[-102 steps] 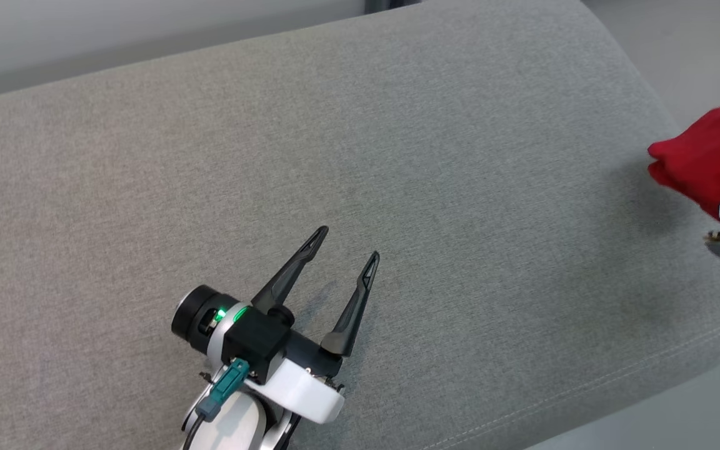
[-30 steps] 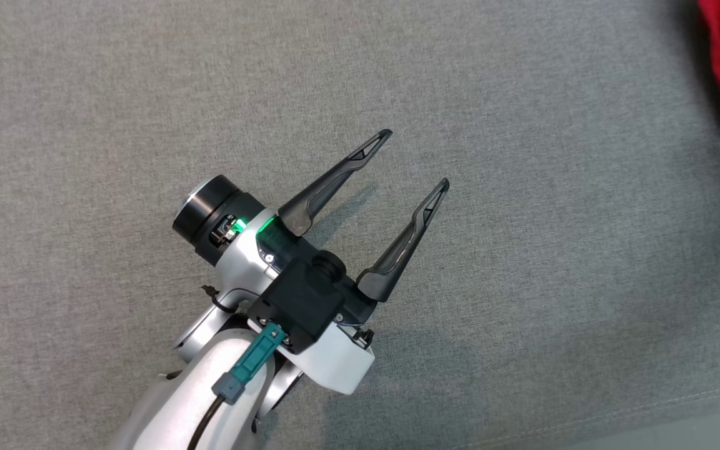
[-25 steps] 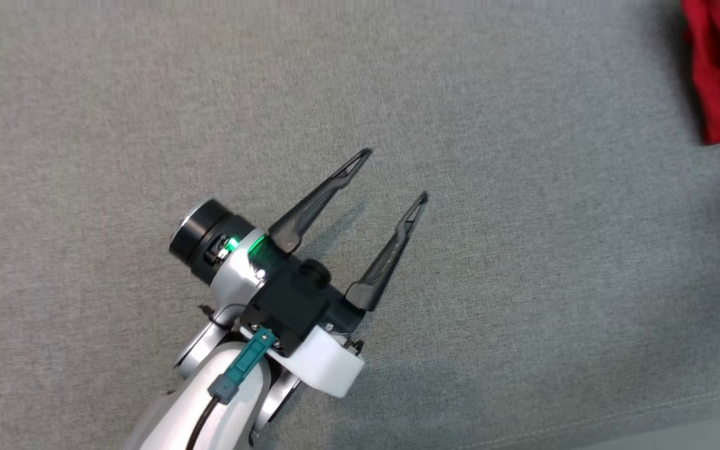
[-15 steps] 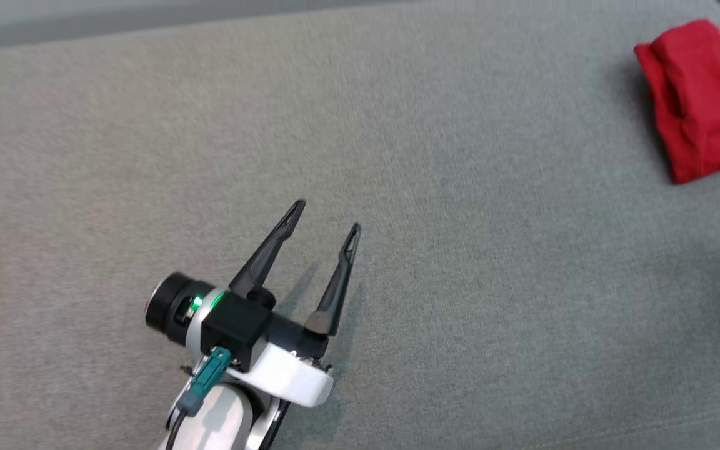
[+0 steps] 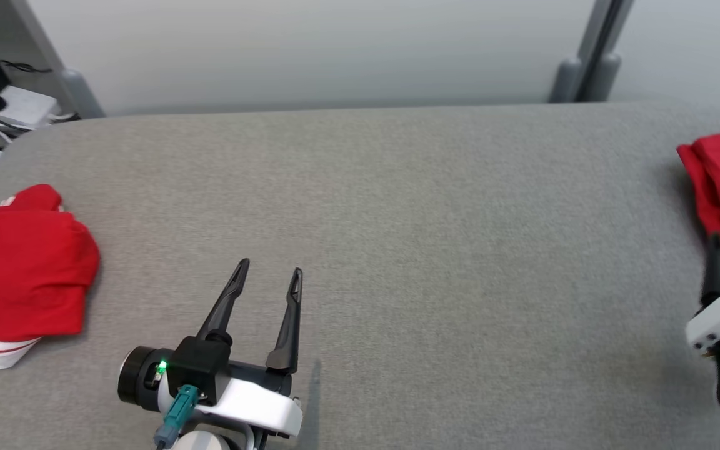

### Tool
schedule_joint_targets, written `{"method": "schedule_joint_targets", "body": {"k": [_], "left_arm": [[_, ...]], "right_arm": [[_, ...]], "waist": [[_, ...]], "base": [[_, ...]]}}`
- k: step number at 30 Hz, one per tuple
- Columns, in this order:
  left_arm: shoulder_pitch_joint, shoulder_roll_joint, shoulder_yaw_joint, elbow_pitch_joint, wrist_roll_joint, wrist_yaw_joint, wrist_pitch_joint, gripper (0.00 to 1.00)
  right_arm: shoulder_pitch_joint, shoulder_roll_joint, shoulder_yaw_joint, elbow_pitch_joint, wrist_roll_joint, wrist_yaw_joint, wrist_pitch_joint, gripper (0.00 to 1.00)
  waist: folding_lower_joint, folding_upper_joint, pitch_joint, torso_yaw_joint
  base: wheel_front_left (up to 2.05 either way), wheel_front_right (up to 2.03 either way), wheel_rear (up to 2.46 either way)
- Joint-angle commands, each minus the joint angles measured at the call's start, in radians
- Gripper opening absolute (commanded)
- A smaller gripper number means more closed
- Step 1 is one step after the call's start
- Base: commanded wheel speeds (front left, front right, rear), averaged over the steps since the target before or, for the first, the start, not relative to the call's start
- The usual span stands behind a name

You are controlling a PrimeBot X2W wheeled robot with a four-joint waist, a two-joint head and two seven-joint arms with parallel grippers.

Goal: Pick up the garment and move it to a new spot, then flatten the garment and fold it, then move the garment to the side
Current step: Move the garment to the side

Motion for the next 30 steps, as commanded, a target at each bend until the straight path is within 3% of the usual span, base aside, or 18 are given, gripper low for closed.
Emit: {"method": "schedule_joint_targets", "body": {"k": [1, 6, 16, 30], "left_arm": [[-0.01, 0.007, 0.04, -0.018, 0.003, 0.018, -0.012, 1.0], [0.009, -0.002, 0.067, -0.01, -0.018, 0.033, -0.024, 1.0], [0.027, -0.012, 0.095, -0.011, -0.044, 0.003, -0.032, 1.0], [0.072, -0.041, 0.156, -0.07, 0.006, -0.056, -0.033, 1.0]], "right_arm": [[0.035, 0.008, 0.041, -0.072, -0.021, 0.001, -0.013, 1.0], [0.114, 0.059, 0.087, -0.211, -0.041, 0.001, -0.013, 1.0], [0.24, 0.089, 0.255, -0.503, -0.026, 0.001, -0.013, 1.0], [0.46, 0.127, 0.248, -0.785, -0.035, 0.001, -0.013, 1.0]], "waist": [[0.0, 0.0, -0.045, 0.047], [0.0, 0.0, -0.077, 0.086], [0.0, 0.0, -0.111, 0.118], [0.0, 0.0, -0.144, 0.099]], "base": [[0.0, 0.0, 0.0], [0.0, 0.0, 0.0], [0.0, 0.0, 0.0], [0.0, 0.0, 0.0]]}}
